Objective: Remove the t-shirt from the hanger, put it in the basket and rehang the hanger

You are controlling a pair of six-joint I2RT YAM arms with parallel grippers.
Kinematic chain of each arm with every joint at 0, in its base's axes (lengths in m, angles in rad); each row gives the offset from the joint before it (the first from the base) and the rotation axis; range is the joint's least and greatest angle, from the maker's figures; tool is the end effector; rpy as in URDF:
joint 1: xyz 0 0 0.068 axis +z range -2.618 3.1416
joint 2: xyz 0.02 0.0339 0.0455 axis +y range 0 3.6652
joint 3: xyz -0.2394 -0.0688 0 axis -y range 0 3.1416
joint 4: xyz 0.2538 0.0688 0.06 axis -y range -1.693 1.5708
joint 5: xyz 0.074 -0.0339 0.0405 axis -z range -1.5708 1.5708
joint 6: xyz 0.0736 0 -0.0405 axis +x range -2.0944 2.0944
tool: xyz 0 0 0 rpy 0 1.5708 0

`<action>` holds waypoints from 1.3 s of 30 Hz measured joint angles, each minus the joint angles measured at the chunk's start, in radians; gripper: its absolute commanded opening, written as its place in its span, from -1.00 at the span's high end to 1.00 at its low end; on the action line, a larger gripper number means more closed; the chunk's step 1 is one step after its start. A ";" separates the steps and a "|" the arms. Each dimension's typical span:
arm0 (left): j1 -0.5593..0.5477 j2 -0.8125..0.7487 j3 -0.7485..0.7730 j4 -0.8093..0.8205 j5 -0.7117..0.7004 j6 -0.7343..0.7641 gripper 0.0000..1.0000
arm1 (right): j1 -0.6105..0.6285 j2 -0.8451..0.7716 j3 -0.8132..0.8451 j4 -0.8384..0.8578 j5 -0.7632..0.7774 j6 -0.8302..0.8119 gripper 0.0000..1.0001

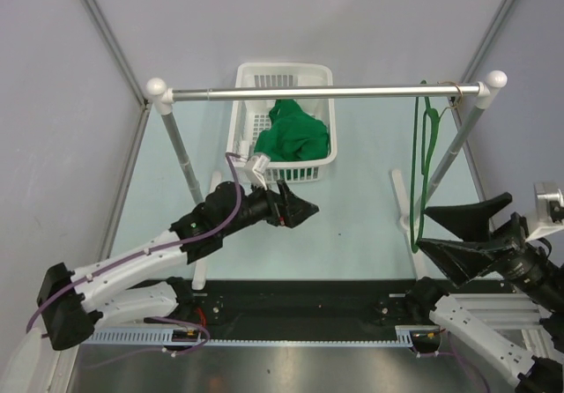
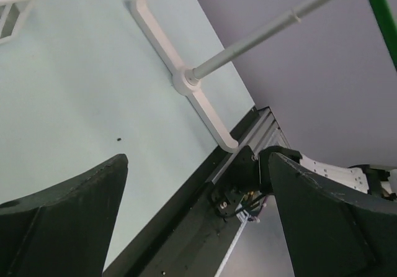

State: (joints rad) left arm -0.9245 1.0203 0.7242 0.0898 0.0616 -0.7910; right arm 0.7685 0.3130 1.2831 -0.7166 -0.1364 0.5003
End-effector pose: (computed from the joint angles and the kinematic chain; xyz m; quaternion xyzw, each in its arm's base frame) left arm 0.1767 -0.2417 0.2707 0.0711 0.7728 -0.4923 0.3942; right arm 0.0135 0.0269 0.4673 -0.1350 0.5979 0.5012 0.6107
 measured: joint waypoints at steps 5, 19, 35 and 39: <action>-0.006 -0.125 -0.006 -0.056 0.012 0.035 -1.00 | -0.362 0.183 0.068 0.236 -0.479 0.085 -0.99; -0.007 -0.333 -0.075 -0.225 -0.050 0.066 -1.00 | -0.490 0.259 -0.119 0.597 -0.852 0.460 -0.99; -0.007 -0.292 -0.129 -0.203 -0.048 0.067 -0.99 | -0.217 0.217 -0.278 0.194 -0.818 0.131 -0.99; -0.007 -0.308 -0.157 -0.164 -0.040 0.066 -1.00 | -0.035 0.227 -0.391 0.170 -0.668 0.080 -0.99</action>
State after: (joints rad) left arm -0.9314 0.7124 0.5674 -0.0746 0.0219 -0.7246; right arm 0.7338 0.5400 0.8921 -0.5465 -0.8040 0.5808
